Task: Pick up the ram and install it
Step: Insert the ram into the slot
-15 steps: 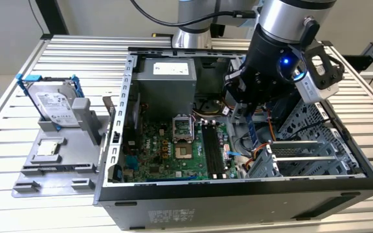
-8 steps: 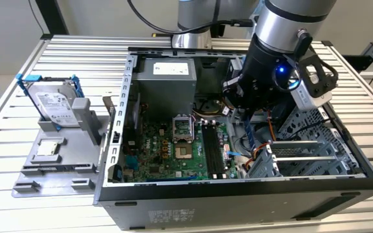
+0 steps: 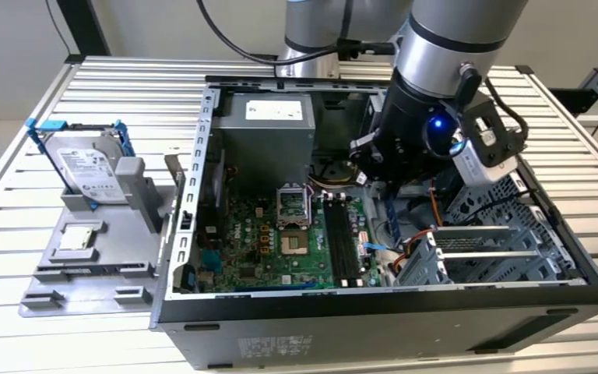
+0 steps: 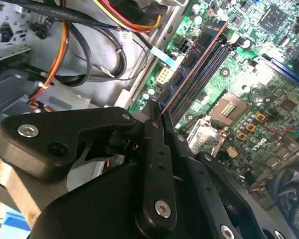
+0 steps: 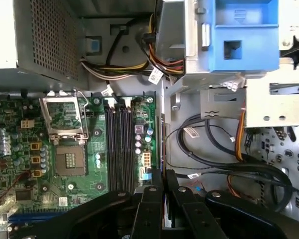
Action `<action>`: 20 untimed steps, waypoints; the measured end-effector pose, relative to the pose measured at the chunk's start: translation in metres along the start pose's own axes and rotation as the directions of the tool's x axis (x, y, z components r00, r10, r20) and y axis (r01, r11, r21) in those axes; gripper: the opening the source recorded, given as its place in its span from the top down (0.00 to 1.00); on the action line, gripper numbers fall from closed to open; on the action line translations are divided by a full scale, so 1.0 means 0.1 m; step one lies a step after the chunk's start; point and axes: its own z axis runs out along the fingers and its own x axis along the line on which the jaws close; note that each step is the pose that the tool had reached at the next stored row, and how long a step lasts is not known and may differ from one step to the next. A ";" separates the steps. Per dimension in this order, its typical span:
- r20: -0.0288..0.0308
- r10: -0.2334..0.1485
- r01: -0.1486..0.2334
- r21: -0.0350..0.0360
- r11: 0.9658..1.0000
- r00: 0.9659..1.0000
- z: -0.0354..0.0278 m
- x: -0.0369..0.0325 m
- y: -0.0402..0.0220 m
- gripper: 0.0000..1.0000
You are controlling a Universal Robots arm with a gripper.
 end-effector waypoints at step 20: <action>0.001 -0.033 0.033 -0.001 0.999 0.999 0.359 0.263 0.009 1.00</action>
